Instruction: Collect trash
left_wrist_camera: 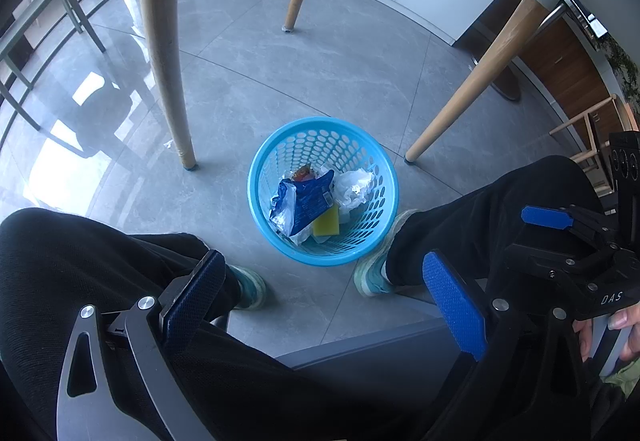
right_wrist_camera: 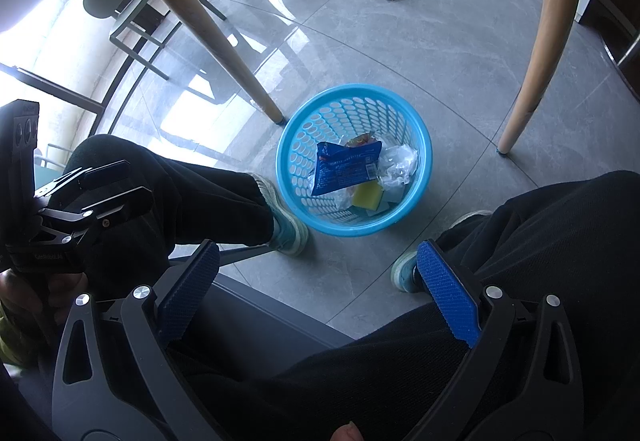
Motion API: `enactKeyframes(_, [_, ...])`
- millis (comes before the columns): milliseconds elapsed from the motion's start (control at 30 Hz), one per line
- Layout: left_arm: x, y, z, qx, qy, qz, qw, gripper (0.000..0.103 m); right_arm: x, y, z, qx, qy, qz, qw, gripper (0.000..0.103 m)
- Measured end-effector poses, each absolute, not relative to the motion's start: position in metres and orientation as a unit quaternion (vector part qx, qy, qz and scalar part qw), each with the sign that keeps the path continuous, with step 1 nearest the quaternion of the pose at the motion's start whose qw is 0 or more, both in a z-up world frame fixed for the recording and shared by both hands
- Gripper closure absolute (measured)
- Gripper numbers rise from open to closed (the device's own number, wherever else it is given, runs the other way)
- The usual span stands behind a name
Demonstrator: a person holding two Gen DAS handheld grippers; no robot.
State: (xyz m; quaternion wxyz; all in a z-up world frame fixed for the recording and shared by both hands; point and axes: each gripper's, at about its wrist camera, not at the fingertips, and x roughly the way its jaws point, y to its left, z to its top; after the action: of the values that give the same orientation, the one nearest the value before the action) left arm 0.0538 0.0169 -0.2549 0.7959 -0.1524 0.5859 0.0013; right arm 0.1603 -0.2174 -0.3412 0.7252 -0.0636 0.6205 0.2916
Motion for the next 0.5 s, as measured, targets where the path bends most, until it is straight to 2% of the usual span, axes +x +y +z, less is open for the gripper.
enactKeyframes(500, [0.053,0.0123,-0.2557,-0.143,0.587,-0.005,0.797,0.006,0.1619,-0.2189,-0.3413,-0.064,0.621,0.292,0.725,0.009])
